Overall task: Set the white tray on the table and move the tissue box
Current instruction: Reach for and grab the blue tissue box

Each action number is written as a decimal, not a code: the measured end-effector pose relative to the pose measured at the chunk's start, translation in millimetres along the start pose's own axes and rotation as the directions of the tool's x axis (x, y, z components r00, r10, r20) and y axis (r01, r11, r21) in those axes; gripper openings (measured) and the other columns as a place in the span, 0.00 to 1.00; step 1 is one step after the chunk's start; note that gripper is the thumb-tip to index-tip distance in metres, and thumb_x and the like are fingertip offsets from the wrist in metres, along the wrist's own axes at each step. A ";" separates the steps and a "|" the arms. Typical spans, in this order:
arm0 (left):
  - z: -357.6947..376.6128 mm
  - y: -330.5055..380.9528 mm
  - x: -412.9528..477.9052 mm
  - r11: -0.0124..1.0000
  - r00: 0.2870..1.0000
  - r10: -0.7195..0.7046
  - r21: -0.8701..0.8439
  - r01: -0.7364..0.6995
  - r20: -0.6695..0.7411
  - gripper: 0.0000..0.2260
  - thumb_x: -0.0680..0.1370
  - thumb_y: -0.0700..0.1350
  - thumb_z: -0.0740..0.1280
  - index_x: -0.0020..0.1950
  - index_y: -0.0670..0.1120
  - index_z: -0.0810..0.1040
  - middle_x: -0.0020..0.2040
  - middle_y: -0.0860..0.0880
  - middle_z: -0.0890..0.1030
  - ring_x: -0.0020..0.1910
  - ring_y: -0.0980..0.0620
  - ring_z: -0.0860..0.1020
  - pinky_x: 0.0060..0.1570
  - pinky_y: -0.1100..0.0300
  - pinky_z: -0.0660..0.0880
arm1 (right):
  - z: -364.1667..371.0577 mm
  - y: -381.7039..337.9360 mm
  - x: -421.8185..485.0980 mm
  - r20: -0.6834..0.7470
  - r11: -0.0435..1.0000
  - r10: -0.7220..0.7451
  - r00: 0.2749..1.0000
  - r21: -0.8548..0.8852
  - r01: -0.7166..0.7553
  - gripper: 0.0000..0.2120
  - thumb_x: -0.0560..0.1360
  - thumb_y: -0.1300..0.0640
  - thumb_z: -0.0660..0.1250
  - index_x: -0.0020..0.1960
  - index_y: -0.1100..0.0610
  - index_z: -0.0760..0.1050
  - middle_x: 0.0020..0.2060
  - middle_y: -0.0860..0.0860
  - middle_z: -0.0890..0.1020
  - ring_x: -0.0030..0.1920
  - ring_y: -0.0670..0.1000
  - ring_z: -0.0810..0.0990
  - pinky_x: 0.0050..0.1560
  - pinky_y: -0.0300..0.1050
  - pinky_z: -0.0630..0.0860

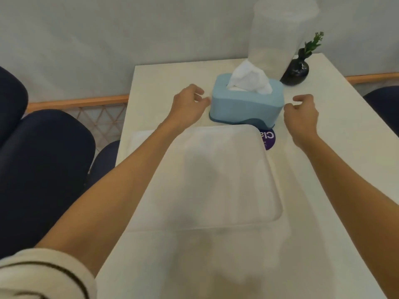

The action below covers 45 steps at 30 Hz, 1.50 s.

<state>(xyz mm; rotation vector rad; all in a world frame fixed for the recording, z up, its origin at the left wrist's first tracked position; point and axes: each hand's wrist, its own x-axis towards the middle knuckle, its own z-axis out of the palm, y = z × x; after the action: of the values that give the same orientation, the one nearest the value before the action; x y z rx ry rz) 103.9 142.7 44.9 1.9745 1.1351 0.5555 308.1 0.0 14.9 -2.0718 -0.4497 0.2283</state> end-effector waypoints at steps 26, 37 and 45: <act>24.9 10.4 58.9 0.911 0.960 -0.210 -0.319 0.261 0.187 0.25 0.82 0.59 0.50 0.77 0.54 0.51 0.60 0.56 0.65 0.57 0.55 0.65 0.54 0.57 0.62 | 51.7 -48.2 62.0 0.400 0.986 0.050 0.915 0.127 -0.109 0.25 0.75 0.45 0.61 0.68 0.54 0.62 0.55 0.50 0.70 0.55 0.54 0.72 0.58 0.55 0.76; -84.5 -89.1 99.6 0.894 0.964 -0.219 -0.364 0.260 0.149 0.26 0.79 0.61 0.57 0.74 0.54 0.57 0.65 0.52 0.71 0.65 0.50 0.71 0.58 0.57 0.70 | 158.5 -115.5 26.2 0.624 0.988 -0.127 0.771 0.151 0.041 0.31 0.68 0.41 0.66 0.66 0.54 0.64 0.59 0.52 0.76 0.56 0.54 0.78 0.54 0.54 0.78; -111.6 -140.1 141.8 0.922 0.983 -0.056 -0.369 0.119 0.177 0.31 0.74 0.50 0.71 0.72 0.52 0.59 0.57 0.62 0.73 0.55 0.65 0.74 0.49 0.69 0.77 | 227.1 -130.6 33.8 0.646 0.969 -0.161 0.746 0.249 -0.007 0.41 0.65 0.45 0.73 0.72 0.47 0.55 0.62 0.48 0.75 0.58 0.52 0.77 0.55 0.54 0.78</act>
<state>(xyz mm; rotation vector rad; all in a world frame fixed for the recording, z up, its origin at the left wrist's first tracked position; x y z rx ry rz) 25.9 352.5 -0.5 1.5958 0.9298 0.5110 233.2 253.3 10.5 -1.6786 -0.8909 0.9470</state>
